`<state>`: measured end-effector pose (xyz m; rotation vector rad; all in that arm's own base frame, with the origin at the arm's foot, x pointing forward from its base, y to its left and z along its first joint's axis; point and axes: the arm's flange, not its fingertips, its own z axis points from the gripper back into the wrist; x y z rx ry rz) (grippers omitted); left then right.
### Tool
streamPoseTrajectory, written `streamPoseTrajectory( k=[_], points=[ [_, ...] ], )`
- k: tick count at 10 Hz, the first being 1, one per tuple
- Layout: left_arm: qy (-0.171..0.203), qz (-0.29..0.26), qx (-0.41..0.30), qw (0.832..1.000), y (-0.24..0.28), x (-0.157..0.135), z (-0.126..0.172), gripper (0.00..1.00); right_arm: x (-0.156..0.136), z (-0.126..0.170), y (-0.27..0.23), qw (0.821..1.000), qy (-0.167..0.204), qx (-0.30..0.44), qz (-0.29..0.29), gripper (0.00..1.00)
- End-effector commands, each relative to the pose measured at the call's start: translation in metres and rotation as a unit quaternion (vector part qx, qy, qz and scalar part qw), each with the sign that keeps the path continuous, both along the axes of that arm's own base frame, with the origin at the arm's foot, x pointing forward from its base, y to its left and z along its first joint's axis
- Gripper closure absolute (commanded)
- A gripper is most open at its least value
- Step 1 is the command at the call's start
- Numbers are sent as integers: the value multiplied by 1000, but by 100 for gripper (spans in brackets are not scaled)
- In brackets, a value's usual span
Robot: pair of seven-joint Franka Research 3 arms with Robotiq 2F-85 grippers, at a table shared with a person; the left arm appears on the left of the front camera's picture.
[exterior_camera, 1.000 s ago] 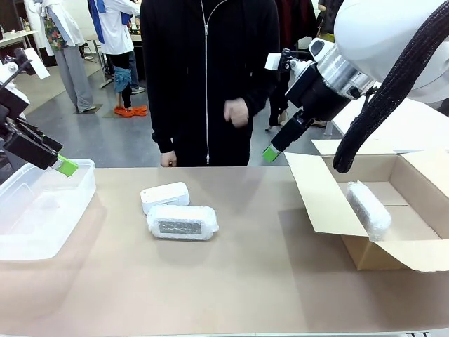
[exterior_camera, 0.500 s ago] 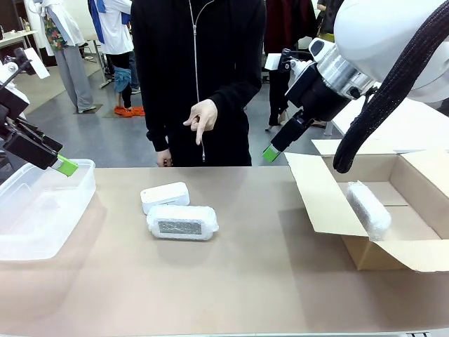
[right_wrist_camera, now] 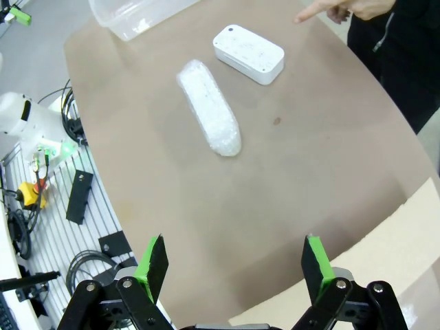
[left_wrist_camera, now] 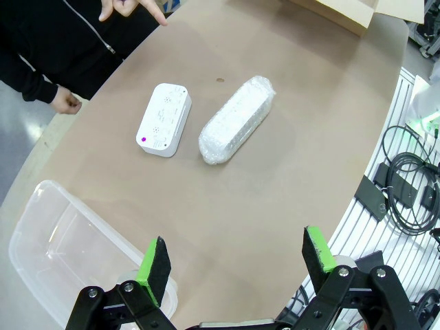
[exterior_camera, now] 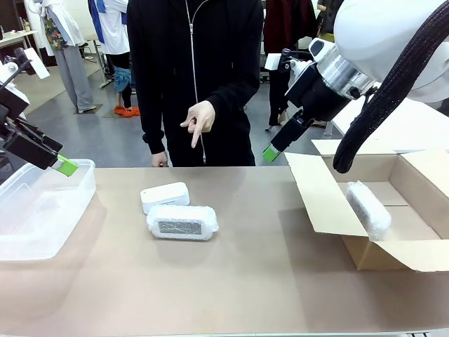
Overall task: Separate and place wrapped and unwrapped clocks.
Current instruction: Pick up the Digital clock indicated by the person.
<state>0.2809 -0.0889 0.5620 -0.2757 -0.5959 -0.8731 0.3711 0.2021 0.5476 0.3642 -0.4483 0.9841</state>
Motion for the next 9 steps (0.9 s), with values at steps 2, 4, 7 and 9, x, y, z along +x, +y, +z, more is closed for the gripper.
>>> streamPoseTrajectory(
  k=[2, 4, 7, 9],
  points=[
    [3, -3, -6, 1000, 0, 0, -1, 0, 1, 0, 0, 1000, 1, -4, 4, 0],
    [3, -3, -6, 1000, 0, 0, -1, 0, 1, 0, 0, 1000, 1, -4, 4, 0],
    [3, -3, -6, 1000, 0, 0, -1, 0, 1, 0, 0, 1000, 1, -4, 4, 0],
    [3, -3, -6, 1000, 0, 0, -1, 0, 8, 6, 39, 990, -35, -34, 129, 0]
  ],
)
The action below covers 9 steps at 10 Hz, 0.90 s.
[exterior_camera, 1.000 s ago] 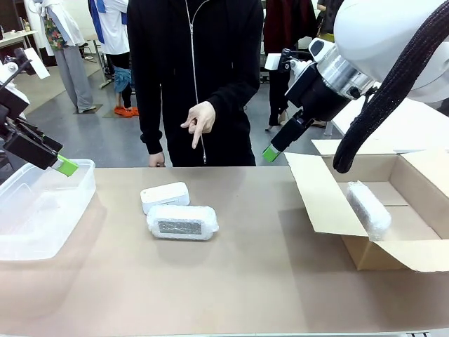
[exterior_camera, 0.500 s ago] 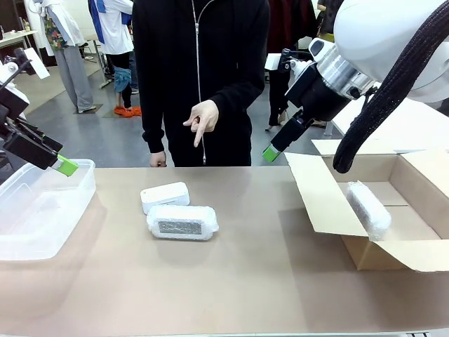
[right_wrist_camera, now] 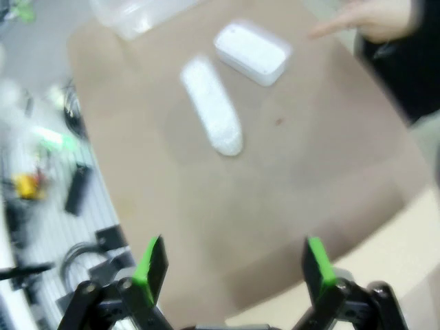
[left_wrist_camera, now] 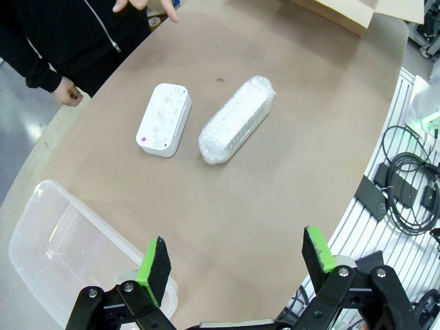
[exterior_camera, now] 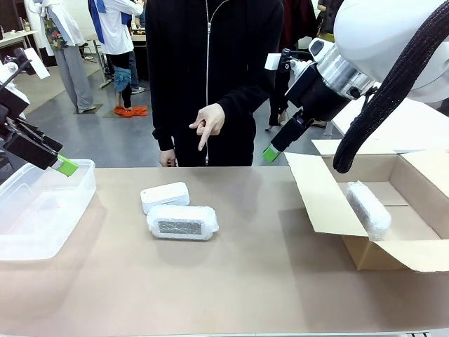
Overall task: Separate and place wrapped and unwrapped clocks.
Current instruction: Pick up the Digital clock indicated by the person.
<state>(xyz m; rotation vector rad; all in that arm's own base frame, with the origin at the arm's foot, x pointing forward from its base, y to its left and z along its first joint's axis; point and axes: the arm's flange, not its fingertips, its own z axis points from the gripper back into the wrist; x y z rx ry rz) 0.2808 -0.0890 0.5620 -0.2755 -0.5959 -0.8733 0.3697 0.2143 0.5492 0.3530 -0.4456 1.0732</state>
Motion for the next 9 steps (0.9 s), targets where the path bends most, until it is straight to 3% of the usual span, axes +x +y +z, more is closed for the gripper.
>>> streamPoseTrajectory(
  k=[1, 2, 4, 5, 6, 7, 8, 9],
  points=[
    [3, -3, -6, 1000, 0, 0, -1, 0, 24, 5, 69, 988, -26, -62, 138, 0],
    [3, -3, -6, 1000, 0, 0, -1, 0, 40, 1, 123, 981, -18, -100, 165, 0],
    [3, -3, -6, 1000, 0, 0, -1, 0, 62, -20, 203, 970, -58, -144, 185, 0],
    [3, -3, -6, 1000, 0, 0, -1, 0, 61, -42, 231, 956, -68, -127, 255, 0],
    [3, -3, -6, 1000, 0, 0, -1, 0, 59, -68, 241, 950, -65, -130, 275, 0],
    [3, -3, -6, 1000, 0, 0, -1, 0, 56, -79, 241, 955, -52, -144, 256, 0],
    [3, -3, -6, 1000, 0, 0, -1, 0, 49, -64, 228, 956, -79, -150, 241, 0],
    [3, -3, -6, 1000, 0, 0, -1, 0, 55, -78, 253, 954, -49, -132, 263, 0]
  ],
)
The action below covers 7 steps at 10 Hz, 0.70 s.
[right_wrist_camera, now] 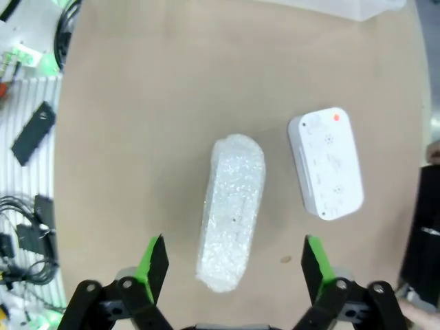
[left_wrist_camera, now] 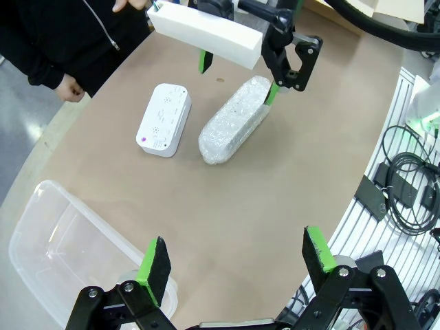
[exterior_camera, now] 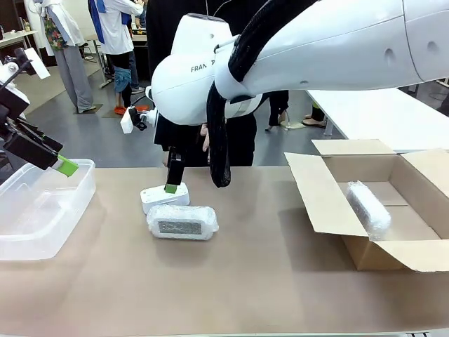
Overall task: Separate and place wrapped and unwrapped clocks.
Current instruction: Pick up the Digital clock indicated by the person.
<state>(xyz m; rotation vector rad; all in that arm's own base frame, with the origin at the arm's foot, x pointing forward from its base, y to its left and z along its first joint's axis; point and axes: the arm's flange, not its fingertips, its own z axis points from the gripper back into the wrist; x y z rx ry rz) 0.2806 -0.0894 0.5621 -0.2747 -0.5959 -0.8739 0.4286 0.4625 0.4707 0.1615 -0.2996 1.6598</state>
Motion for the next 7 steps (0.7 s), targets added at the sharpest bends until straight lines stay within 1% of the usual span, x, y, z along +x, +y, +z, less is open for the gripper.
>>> streamPoseTrajectory(
  k=[1, 2, 3, 4, 5, 7],
  points=[
    [3, -3, -7, 1000, 0, 0, -1, 0, -4, 0, 4, 1000, 9, 4, 0, 0],
    [3, -3, -7, 1000, 0, 0, -1, 0, -4, 0, 4, 1000, 9, 4, 0, 0],
    [3, -3, -7, 1000, 0, 0, -1, 0, -1, 0, 2, 1000, 1, 1, 2, 0],
    [3, -3, -7, 1000, 0, 0, -1, 0, -8, -15, 1, 1000, 4, -18, -20, 0],
    [3, -3, -7, 1000, 0, 0, -1, 0, -16, -29, 2, 999, 9, -35, -20, 0],
    [3, -3, -7, 1000, 0, 0, -1, 0, -16, -55, 3, 998, 25, -55, -33, 0]
  ],
)
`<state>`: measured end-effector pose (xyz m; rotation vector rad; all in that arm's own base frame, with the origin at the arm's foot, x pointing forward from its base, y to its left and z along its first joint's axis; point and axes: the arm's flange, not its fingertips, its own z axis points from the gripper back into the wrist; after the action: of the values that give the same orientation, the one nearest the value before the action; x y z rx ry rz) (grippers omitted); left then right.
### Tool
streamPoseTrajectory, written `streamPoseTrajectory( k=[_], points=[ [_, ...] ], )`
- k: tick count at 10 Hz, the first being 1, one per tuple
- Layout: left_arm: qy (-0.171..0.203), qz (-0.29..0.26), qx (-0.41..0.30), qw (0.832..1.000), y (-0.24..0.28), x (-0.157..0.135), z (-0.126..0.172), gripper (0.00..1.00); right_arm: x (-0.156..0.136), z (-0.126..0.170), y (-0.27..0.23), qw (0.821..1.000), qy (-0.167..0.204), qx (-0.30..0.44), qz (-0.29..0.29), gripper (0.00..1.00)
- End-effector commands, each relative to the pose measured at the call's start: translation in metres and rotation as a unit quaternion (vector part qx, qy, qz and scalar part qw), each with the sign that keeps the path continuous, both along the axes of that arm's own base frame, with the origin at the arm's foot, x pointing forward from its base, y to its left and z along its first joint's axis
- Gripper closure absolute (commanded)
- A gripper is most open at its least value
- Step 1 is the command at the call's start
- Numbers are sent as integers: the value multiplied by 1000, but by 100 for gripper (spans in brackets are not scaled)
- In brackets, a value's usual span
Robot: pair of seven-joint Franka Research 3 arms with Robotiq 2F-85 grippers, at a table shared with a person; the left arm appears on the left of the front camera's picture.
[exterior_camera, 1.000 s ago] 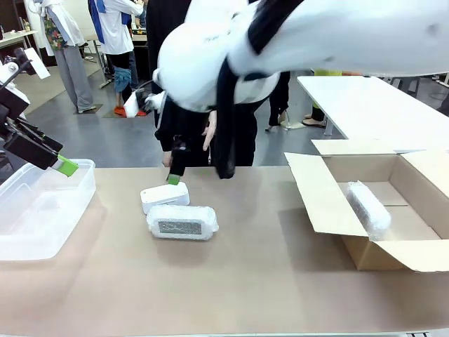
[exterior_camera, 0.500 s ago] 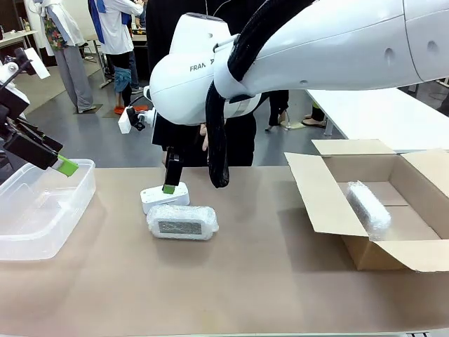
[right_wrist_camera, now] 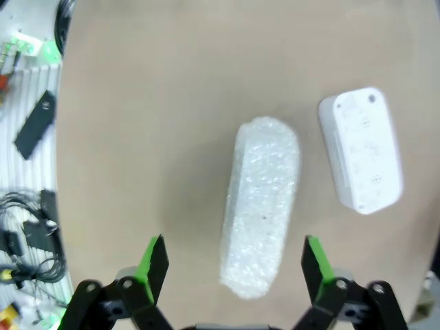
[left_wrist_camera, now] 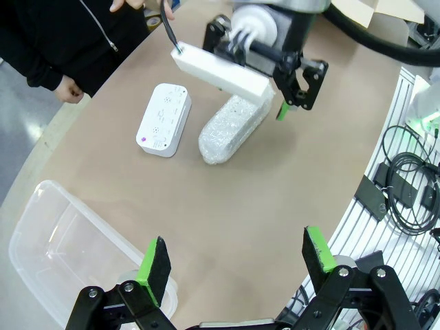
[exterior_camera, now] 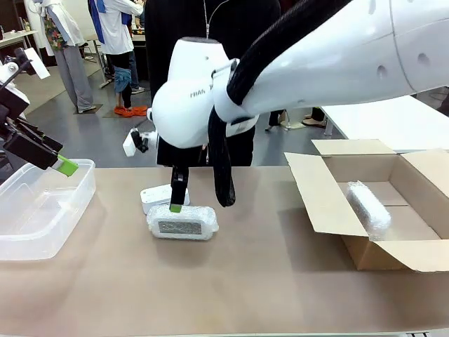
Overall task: Separate and place wrapped and unwrapped clocks.
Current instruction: Pick up the Digital clock indicated by the person.
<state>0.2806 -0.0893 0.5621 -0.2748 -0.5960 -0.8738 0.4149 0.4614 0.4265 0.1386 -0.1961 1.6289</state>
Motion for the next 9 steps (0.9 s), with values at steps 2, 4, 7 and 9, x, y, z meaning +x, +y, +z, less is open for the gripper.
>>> streamPoseTrajectory(
  k=[2, 4, 7, 9],
  points=[
    [3, -3, -7, 1000, 0, 0, -1, 0, 6, -33, 5, 999, 18, -22, -23, 0],
    [3, -3, -7, 1000, 0, 0, -1, 0, 10, -47, 8, 999, 5, -35, -39, 0],
    [3, -3, -7, 1000, 0, 0, -1, 0, 23, -68, 11, 997, 15, -62, -41, 0],
    [3, -3, -7, 1000, 0, 0, -1, 0, 25, -80, 19, 996, 28, -67, -41, 0]
  ],
)
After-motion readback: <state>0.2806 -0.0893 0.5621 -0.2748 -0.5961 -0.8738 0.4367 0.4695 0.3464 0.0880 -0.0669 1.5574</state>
